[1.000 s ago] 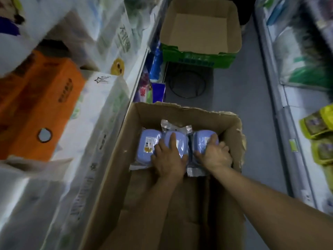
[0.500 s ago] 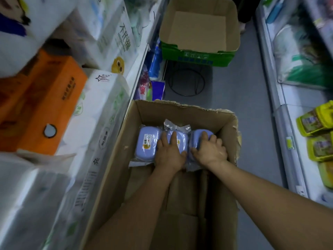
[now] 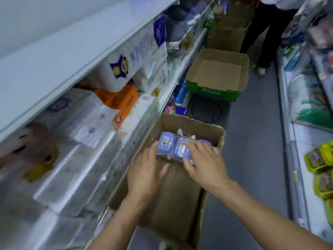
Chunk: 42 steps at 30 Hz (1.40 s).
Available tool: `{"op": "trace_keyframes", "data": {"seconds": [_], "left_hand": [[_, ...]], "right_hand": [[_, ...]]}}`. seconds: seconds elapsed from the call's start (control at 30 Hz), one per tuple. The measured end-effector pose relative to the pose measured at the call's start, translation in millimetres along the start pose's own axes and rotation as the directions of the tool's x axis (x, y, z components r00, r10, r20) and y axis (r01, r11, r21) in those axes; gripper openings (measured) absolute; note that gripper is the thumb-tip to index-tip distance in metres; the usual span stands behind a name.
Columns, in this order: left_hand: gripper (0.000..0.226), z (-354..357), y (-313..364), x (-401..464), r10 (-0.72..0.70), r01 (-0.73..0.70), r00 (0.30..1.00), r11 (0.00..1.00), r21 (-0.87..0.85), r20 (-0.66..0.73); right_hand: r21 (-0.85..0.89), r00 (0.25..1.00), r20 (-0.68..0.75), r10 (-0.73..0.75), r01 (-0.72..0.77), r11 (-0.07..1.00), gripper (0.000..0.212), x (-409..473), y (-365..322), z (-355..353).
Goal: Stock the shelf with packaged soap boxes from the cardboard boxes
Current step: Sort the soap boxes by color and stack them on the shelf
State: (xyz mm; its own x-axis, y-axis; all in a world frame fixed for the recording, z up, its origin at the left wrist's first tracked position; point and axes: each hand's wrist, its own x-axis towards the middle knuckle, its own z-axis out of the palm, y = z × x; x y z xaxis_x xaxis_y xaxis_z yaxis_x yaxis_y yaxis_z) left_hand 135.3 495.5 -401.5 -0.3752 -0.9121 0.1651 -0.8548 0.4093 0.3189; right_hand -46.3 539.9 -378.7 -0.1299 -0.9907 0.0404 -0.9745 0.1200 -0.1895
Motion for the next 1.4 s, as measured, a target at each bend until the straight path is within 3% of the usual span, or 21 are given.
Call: {"op": "trace_keyframes", "data": {"seconds": [0.17, 0.37, 0.57, 0.73, 0.9, 1.03, 1.23, 1.4], "left_hand": [[0.067, -70.1, 19.2, -110.4, -0.120, 0.125, 0.987, 0.991, 0.043, -0.103], [0.068, -129.4, 24.6, -243.6, -0.306, 0.324, 0.924, 0.945, 0.042, -0.231], [0.070, -176.3, 0.6, -377.8, -0.488, 0.541, 0.779, 0.840, 0.030, -0.395], [0.073, -196.3, -31.5, -505.5, -0.616, 0.700, 0.653, 0.713, 0.042, -0.440], [0.070, -207.6, -59.7, -653.9, -0.739, 0.826, 0.497, 0.564, -0.015, -0.454], [0.073, -205.5, -87.8, -784.4, -0.847, 0.909, 0.374, 0.415, -0.029, -0.378], [0.082, -186.6, -133.9, -937.9, -0.985, 0.983, 0.099, 0.119, -0.140, -0.143], [0.088, -158.3, -167.5, -1013.4, -0.982, 0.959, -0.180, -0.187, -0.211, 0.052]], "right_hand": [[0.150, 0.974, -0.109, -0.200, 0.215, 0.965, 0.051, -80.4, -38.0, -47.3], [0.269, 0.859, -0.163, -0.486, 0.513, 0.815, 0.058, -169.7, -106.2, -78.5], [0.280, 0.703, -0.108, -0.703, 0.700, 0.657, 0.061, -249.5, -202.7, -80.8], [0.260, 0.539, -0.053, -0.841, 0.820, 0.509, 0.063, -322.0, -292.5, -63.4], [0.312, 0.387, -0.021, -0.922, 0.878, 0.362, 0.067, -417.7, -392.8, -28.7], [0.429, 0.289, 0.039, -0.957, 0.860, 0.277, 0.063, -505.9, -467.0, 10.0], [0.544, 0.250, 0.230, -0.941, 0.768, 0.337, 0.065, -605.2, -537.8, 88.5], [0.490, 0.132, 0.446, -0.885, 0.791, 0.366, 0.067, -667.7, -569.8, 138.7]]}}
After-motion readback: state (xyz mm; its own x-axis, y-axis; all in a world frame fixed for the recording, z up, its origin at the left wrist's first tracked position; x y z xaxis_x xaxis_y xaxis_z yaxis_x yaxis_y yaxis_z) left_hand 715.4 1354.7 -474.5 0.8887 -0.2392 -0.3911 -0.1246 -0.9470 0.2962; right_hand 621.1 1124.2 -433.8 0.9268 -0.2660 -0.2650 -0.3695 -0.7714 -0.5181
